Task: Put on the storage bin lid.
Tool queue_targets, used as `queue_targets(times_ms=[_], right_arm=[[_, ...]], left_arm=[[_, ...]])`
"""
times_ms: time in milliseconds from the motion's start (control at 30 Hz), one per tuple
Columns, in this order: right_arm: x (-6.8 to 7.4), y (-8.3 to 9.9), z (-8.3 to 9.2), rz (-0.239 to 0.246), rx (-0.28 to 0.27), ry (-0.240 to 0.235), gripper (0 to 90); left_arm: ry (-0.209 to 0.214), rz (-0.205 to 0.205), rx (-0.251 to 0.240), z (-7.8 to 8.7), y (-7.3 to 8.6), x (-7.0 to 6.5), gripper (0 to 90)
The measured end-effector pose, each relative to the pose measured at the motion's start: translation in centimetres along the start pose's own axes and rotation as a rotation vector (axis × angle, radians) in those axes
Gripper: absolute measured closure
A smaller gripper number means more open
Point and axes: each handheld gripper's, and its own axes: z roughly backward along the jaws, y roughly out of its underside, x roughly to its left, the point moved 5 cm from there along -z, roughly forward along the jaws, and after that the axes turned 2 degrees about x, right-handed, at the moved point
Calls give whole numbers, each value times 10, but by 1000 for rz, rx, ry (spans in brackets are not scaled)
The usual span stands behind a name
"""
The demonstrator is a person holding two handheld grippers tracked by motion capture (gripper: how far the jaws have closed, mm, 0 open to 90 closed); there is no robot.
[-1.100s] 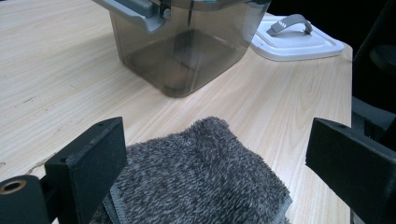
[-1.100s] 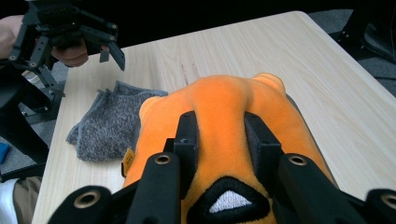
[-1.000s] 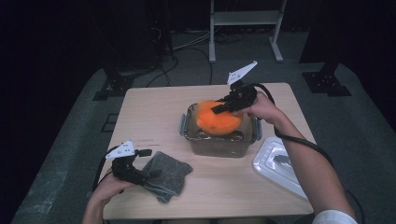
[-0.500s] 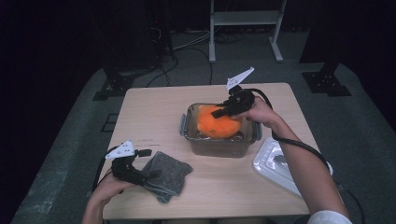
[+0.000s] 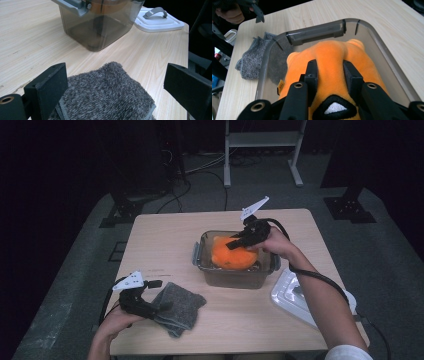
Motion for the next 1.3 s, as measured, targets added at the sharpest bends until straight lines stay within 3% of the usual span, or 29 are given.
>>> queue_targets(times_ms=[667, 1300], right_arm=[[1, 5, -20, 1, 51, -22, 671], [4, 6, -25, -4, 94, -36, 618]], left_arm=[[0, 2, 0, 1, 1, 0, 44], [0, 1, 1, 1, 1, 0, 44]])
